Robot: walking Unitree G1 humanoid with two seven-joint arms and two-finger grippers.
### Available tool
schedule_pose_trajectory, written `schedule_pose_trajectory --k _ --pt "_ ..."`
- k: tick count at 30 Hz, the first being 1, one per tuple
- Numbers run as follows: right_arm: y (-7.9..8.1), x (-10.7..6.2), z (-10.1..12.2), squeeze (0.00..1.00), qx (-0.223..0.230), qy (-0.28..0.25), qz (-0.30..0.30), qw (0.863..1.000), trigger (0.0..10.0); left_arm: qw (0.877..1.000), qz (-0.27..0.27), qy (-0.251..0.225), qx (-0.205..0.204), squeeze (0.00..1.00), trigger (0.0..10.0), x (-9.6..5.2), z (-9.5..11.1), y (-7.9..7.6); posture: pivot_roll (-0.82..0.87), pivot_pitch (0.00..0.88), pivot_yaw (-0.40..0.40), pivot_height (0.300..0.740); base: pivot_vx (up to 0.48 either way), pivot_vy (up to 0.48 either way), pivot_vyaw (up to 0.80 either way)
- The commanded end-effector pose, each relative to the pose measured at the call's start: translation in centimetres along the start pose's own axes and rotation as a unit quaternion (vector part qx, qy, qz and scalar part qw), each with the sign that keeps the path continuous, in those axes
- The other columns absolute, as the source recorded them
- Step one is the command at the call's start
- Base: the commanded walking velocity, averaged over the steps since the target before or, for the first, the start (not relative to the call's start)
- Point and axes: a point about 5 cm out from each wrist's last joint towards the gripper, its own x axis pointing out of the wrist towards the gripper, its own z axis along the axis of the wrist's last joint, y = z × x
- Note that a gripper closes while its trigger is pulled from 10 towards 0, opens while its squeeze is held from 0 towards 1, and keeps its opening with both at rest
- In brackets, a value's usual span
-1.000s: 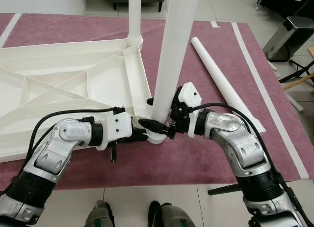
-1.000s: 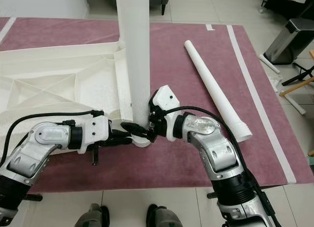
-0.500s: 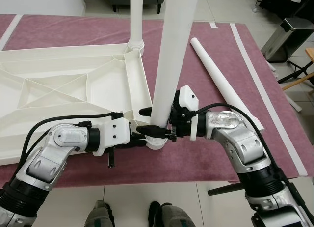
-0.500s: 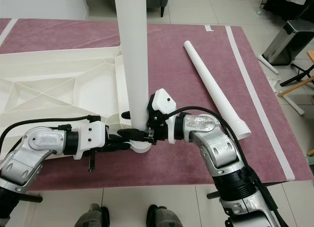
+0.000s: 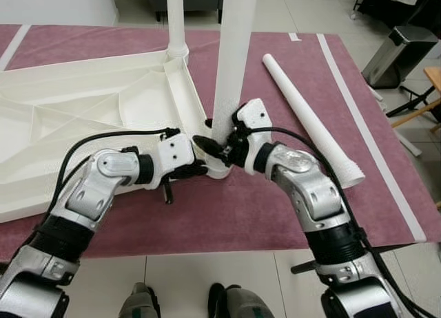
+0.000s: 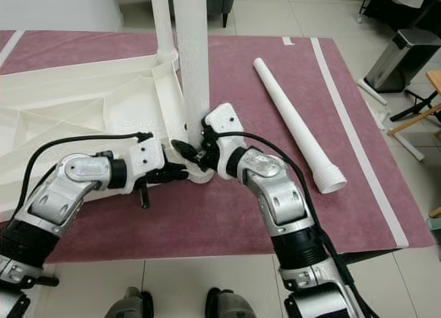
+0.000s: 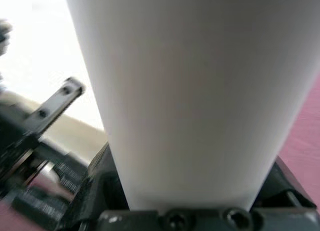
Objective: Building children table
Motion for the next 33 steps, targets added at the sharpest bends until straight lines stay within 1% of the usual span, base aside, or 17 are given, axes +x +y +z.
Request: schedule_pose_trajectory --k 1,7,11,12,15,16,17,18,21,22,23,24,26,28,29,30,33 --pt "-0.6 0.3 -2.8 0.0 0.0 0.079 -0.075 0.994 0.0 0.999 0.022 -0.025 0.017 0.0 0.0 0.6 1.2 0.5 0.09 0.173 -0.011 0.74 0.0 0.0 0.0" --pt "-0.7 0.7 -3.0 0.0 0.011 0.081 -0.125 0.989 0.0 0.999 0.041 -0.016 0.01 0.0 0.0 1.1 1.0 1.2 0.09 0.172 -0.01 0.74 0.0 0.0 0.0" --pt "0.2 1.5 -2.3 0.0 0.024 0.053 -0.146 0.988 0.0 0.998 0.052 -0.017 0.006 0.0 0.0 1.6 1.0 1.8 0.09 0.169 -0.011 0.74 0.0 0.0 0.0" --pt "0.4 1.6 -1.9 0.0 0.017 0.039 -0.141 0.989 10.0 0.998 0.052 -0.019 0.007 0.0 0.0 1.5 1.1 1.8 0.09 0.167 -0.011 0.74 0.0 0.0 0.0" --pt "0.5 1.7 -1.5 0.0 0.011 0.024 -0.13 0.991 10.0 0.998 0.051 -0.02 0.008 0.0 0.0 1.4 1.0 1.8 0.09 0.167 -0.011 0.74 0.0 0.0 0.0" --pt "0.6 1.7 -1.2 0.47 0.014 0.013 -0.123 0.992 10.0 0.999 0.049 -0.022 0.009 0.0 0.0 1.3 1.0 1.8 0.09 0.165 -0.013 0.74 0.0 0.0 0.0" --pt "0.6 1.7 -1.2 0.47 0.014 0.013 -0.123 0.992 10.0 0.999 0.049 -0.022 0.009 0.0 0.0 1.3 1.0 1.8 0.09 0.165 -0.013 0.74 0.0 0.0 0.0" --pt "0.9 1.6 -0.8 1.0 0.017 -0.004 -0.101 0.995 10.0 0.999 0.046 -0.025 0.011 0.0 0.0 1.1 1.1 1.7 0.09 0.164 -0.014 0.74 0.0 0.0 0.0" --pt "1.2 1.5 -0.4 1.0 0.024 -0.017 -0.075 0.997 10.0 0.999 0.041 -0.028 0.014 0.0 0.0 1.0 1.2 1.5 0.09 0.164 -0.014 0.74 0.0 0.0 0.0" --pt "1.6 1.2 0.2 0.0 0.025 -0.036 -0.036 0.998 10.0 0.999 0.032 -0.033 0.019 0.0 0.0 0.8 1.3 1.3 0.09 0.164 -0.015 0.74 0.0 0.0 0.0" --pt "1.6 1.2 0.2 0.0 0.025 -0.036 -0.036 0.998 10.0 0.999 0.032 -0.033 0.019 0.0 0.0 0.8 1.3 1.3 0.09 0.164 -0.015 0.74 0.0 0.0 0.0" --pt "1.8 0.5 0.8 0.0 0.015 -0.051 0.021 0.998 10.0 0.999 0.011 -0.04 0.027 0.0 0.0 0.2 1.5 0.7 0.09 0.165 -0.015 0.74 0.0 0.0 0.0" --pt "1.8 0.5 0.8 0.0 0.015 -0.051 0.021 0.998 10.0 0.999 0.011 -0.04 0.027 0.0 0.0 0.2 1.5 0.7 0.09 0.165 -0.015 0.74 0.0 0.0 0.0" --pt "1.7 -0.9 1.2 0.0 -0.006 -0.06 0.108 0.992 10.0 0.997 -0.033 -0.053 0.044 0.0 0.0 -1.0 1.9 -0.6 0.09 0.167 -0.016 0.74 0.0 0.0 0.0" --pt "1.7 -0.9 1.2 0.0 -0.006 -0.06 0.108 0.992 10.0 0.997 -0.033 -0.053 0.044 0.0 0.0 -1.0 1.9 -0.6 0.09 0.167 -0.016 0.74 0.0 0.0 0.0" --pt "1.4 -1.8 1.2 0.0 -0.02 -0.054 0.157 0.986 10.0 0.994 -0.073 -0.062 0.058 0.0 0.0 -1.9 2.2 -1.8 0.09 0.169 -0.016 0.74 0.0 0.0 0.0" --pt "1.2 -2.1 1.2 0.0 -0.026 -0.054 0.176 0.983 10.0 0.992 -0.09 -0.063 0.064 0.0 0.0 -2.3 2.2 -2.4 0.1 0.171 -0.017 0.74 0.0 0.0 0.0"
